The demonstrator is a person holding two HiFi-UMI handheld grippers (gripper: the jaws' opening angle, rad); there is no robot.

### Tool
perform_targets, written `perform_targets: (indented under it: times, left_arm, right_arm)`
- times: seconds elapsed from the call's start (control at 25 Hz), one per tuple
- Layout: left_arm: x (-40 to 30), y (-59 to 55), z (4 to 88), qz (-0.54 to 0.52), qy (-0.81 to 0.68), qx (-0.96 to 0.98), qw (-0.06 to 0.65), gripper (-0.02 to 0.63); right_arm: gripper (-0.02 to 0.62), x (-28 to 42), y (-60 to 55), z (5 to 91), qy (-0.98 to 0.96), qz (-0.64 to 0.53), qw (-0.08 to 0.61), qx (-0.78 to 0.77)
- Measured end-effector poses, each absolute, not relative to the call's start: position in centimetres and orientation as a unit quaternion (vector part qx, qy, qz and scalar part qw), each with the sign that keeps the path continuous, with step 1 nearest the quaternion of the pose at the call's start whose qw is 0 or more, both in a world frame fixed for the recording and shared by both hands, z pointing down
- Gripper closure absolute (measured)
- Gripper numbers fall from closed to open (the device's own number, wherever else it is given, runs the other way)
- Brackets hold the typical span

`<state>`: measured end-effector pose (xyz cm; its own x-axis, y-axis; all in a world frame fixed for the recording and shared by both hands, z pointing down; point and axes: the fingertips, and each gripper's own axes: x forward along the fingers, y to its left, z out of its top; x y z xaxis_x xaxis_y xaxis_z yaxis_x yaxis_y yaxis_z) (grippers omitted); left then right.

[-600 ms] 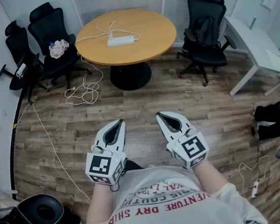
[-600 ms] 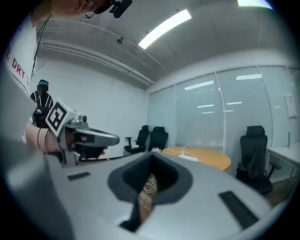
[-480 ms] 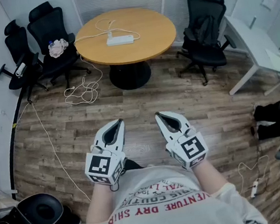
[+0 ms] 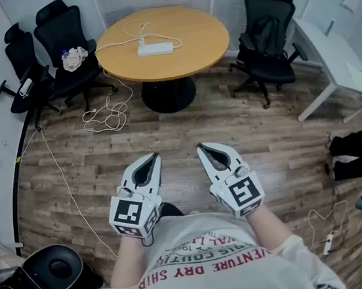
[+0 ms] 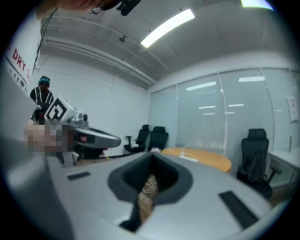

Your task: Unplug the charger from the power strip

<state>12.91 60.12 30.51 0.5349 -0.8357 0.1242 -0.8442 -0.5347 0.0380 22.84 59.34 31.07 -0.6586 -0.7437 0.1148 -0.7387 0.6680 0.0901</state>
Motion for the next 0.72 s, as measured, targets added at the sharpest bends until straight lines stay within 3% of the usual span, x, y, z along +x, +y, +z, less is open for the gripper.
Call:
perform_targets:
  times: [0.48,0.72]
  left_arm:
    - [9.1,54.4,31.8,0.061,-0.482,0.872,0.058,0.575]
    - [3.9,47.3,31.9,0.06,-0.462,0.883,0.055,0.575]
  right_arm:
    - [0.575,19.7,52.6,32.5,-0.904,0.015,0.079,0.419]
    - [0.575,15.2,45.9,33.1,-0.889,0.031,0.088,0.448]
